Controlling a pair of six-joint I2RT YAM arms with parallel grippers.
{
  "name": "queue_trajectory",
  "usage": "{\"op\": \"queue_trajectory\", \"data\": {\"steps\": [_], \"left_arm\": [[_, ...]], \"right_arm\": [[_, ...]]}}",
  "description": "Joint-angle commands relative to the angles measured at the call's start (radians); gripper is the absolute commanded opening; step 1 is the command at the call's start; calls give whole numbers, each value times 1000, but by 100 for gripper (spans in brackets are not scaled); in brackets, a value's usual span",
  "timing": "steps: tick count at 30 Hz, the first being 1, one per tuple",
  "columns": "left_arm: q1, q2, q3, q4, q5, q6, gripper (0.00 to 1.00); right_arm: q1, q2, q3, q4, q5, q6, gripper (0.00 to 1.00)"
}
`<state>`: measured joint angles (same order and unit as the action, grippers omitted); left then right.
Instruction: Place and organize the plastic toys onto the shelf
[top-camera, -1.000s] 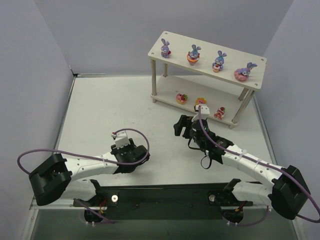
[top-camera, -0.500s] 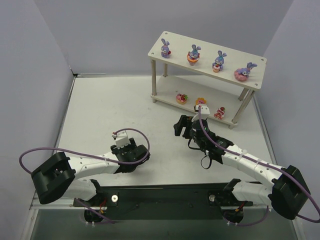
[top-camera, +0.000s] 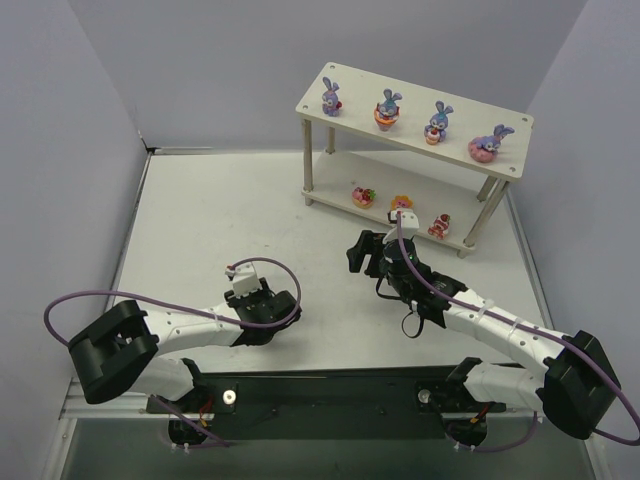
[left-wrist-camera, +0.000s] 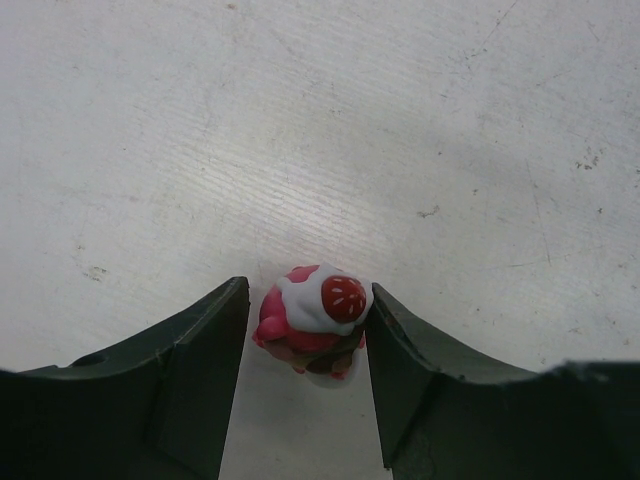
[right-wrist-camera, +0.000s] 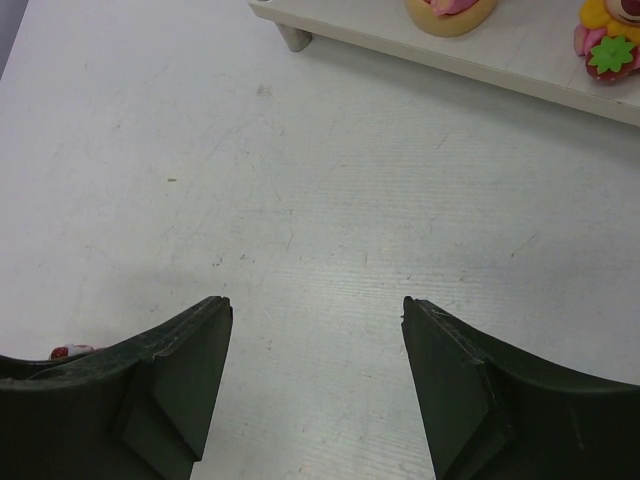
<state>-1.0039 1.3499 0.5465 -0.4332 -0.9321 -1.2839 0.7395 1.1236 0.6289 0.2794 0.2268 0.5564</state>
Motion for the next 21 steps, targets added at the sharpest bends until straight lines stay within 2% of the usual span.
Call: {"op": "queue_trajectory", "data": {"steps": [1, 5, 8, 10, 12, 13, 16, 17, 21], "left_arm": [[7, 5, 33, 13, -27, -20, 58], [10, 5, 32, 11, -27, -20, 47], [10, 2, 30, 14, -27, -11, 35], [10, -1, 29, 24, -28, 4, 22], [11, -11, 24, 69, -18, 69, 16], [14, -17, 21, 97, -8, 143, 9], [34, -55, -6, 235, 47, 260, 5], [48, -83, -17, 337, 80, 365, 4], [183, -133, -34, 574, 295, 607, 0]], "right_arm": [[-8, -4, -9, 26, -6, -3, 70], [-11, -7, -14, 26, -10, 0, 70], [-14, -7, -18, 26, -9, 2, 70], [-14, -7, -17, 27, -9, 2, 69], [-14, -10, -20, 26, -10, 5, 69], [-14, -11, -18, 24, -10, 5, 69], [-17, -24, -17, 12, -7, 13, 69], [-19, -28, -18, 6, -7, 14, 69], [-25, -64, -20, -35, -3, 43, 68]]}}
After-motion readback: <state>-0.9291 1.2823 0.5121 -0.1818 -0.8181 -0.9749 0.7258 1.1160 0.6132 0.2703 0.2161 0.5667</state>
